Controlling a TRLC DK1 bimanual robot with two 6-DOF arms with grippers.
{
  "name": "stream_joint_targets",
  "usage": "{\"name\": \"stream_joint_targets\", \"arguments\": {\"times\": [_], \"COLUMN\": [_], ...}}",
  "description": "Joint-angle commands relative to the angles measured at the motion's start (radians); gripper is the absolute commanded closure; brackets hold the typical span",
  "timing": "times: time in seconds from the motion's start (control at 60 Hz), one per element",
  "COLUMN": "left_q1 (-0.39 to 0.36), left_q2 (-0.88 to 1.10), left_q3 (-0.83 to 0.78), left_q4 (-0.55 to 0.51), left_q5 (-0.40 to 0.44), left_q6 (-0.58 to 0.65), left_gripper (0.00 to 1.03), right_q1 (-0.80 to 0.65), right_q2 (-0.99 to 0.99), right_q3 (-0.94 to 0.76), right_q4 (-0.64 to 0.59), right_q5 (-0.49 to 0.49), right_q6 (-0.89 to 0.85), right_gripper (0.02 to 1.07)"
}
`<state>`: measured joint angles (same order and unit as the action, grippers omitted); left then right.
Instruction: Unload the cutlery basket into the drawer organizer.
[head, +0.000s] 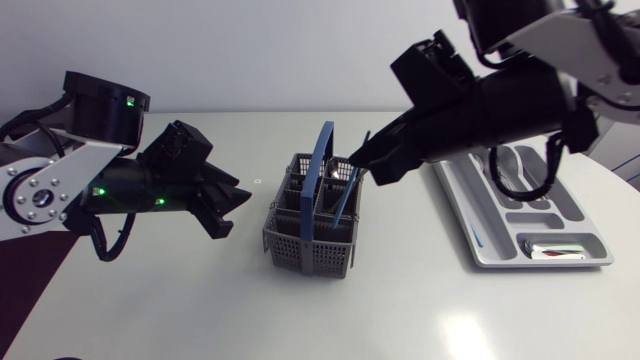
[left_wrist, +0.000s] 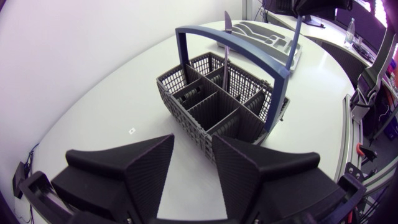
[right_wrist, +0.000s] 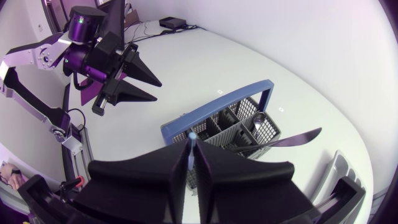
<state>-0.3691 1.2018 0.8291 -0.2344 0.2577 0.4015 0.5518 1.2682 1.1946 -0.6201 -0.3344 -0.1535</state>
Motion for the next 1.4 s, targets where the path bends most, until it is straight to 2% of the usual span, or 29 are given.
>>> {"name": "stream_joint_targets", "arguments": {"times": [0.0, 0.1, 0.35, 0.617, 0.767, 1.083, 1.383], "left_q1": [-0.010, -0.014, -0.036, -0.071, -0.071, -0.071, -0.077], "left_q2": [-0.024, -0.036, -0.048, -0.047, -0.048, -0.068, -0.082], "left_q3": [-0.022, -0.018, -0.021, -0.018, -0.022, -0.038, -0.054], "left_q4": [0.001, -0.011, -0.031, -0.039, -0.048, -0.069, -0.075], "left_q5": [0.009, 0.008, 0.006, -0.012, -0.012, -0.012, -0.012], "left_q6": [0.022, 0.023, 0.034, 0.037, 0.049, 0.072, 0.086], "left_gripper": [0.57, 0.57, 0.57, 0.57, 0.57, 0.57, 0.57], "right_q1": [-0.024, -0.110, -0.447, -0.734, -0.829, -0.869, -0.834], "right_q2": [-0.044, -0.082, -0.119, -0.038, 0.071, 0.341, 0.599], "right_q3": [0.020, 0.025, 0.017, -0.030, -0.040, 0.031, 0.197], "right_q4": [-0.052, -0.127, -0.294, -0.291, -0.263, -0.211, -0.138], "right_q5": [0.015, 0.017, -0.029, -0.022, -0.002, 0.008, 0.003], "right_q6": [0.000, -0.027, -0.175, -0.287, -0.339, -0.365, -0.293], "right_gripper": [0.96, 0.96, 0.96, 0.96, 0.96, 0.96, 0.94]}}
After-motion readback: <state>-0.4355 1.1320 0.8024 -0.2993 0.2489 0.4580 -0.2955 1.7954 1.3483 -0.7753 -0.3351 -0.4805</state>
